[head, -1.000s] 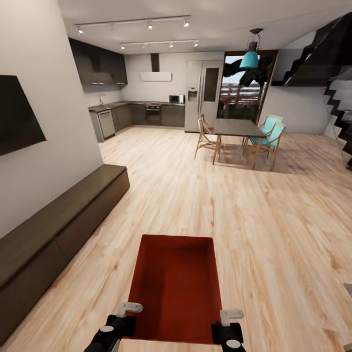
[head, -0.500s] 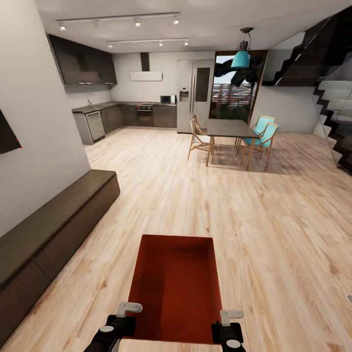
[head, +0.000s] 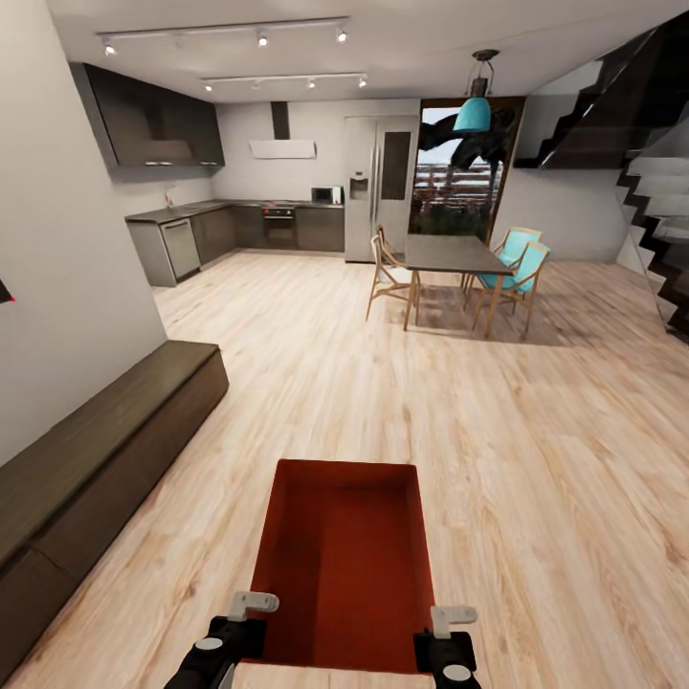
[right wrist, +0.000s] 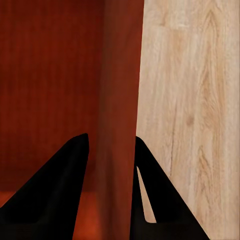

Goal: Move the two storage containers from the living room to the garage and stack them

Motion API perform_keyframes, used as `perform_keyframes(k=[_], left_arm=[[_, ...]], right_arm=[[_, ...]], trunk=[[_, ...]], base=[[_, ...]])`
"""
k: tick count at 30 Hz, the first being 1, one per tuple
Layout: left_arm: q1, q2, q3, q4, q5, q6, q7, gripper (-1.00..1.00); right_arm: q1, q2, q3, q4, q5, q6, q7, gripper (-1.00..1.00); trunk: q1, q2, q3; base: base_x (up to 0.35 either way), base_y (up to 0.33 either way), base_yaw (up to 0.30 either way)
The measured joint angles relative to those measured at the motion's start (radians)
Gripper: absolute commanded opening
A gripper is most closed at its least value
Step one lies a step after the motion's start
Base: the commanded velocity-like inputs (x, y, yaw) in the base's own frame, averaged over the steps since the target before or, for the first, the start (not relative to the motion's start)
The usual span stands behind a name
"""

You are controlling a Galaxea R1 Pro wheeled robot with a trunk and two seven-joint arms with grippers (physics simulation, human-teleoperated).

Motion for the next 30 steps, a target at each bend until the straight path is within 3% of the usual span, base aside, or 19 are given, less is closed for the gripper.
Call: perform_keyframes(k=[30], left_arm=[[0.000, 0.000, -0.001, 0.001, 0.000, 0.000, 0.000, -1.00]], right_arm=[[0.001, 0.000, -0.001, -0.001, 0.000, 0.000, -0.001, -1.00]], trunk=[[0.000, 0.000, 0.000]], base=[[0.321, 0.000, -0.246]])
